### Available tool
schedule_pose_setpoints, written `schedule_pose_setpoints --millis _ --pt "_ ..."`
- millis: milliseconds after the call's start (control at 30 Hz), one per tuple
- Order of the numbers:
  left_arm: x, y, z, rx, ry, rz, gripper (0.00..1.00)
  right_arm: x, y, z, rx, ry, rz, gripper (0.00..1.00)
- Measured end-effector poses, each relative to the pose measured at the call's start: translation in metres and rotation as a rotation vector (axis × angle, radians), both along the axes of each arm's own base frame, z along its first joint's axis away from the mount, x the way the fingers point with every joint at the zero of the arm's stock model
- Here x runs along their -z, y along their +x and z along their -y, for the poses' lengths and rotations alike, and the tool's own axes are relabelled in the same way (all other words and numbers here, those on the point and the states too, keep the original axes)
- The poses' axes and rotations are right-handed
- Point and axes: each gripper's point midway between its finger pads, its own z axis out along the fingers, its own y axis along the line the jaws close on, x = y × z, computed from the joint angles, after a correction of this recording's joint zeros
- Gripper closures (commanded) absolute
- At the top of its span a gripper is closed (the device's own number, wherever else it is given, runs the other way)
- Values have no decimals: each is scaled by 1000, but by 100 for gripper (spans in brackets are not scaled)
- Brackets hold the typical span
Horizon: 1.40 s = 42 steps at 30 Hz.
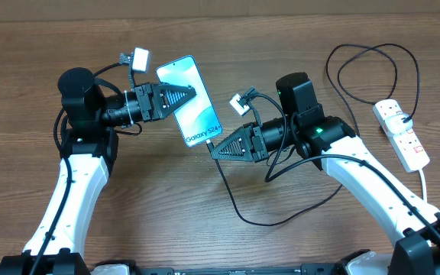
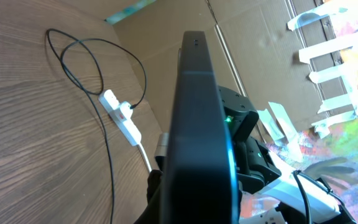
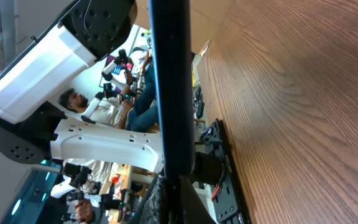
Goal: Plug charger to phone and switch on socket
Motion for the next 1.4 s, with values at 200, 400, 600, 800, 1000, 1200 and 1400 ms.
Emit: schedule_pose_setpoints --millis 200,400,600,800,1000,1200,1400 --pt "0 0 0 -2 0 1 96 0 0 0 2 -2 -4 96" --pt "0 0 0 -3 0 1 96 0 0 0 3 -2 -5 96" --pt "0 1 0 -5 1 1 96 -1 1 0 4 0 -5 96" --pt "0 2 0 -12 2 2 96 -2 -1 -4 -3 2 -4 96" --pt "0 2 0 -10 1 1 96 -6 -12 -16 -50 20 33 96" --pt "0 1 0 -8 1 1 96 -4 -12 -18 -44 9 37 96" --pt "0 2 -1 -9 1 2 96 0 -1 -9 1 -8 15 96"
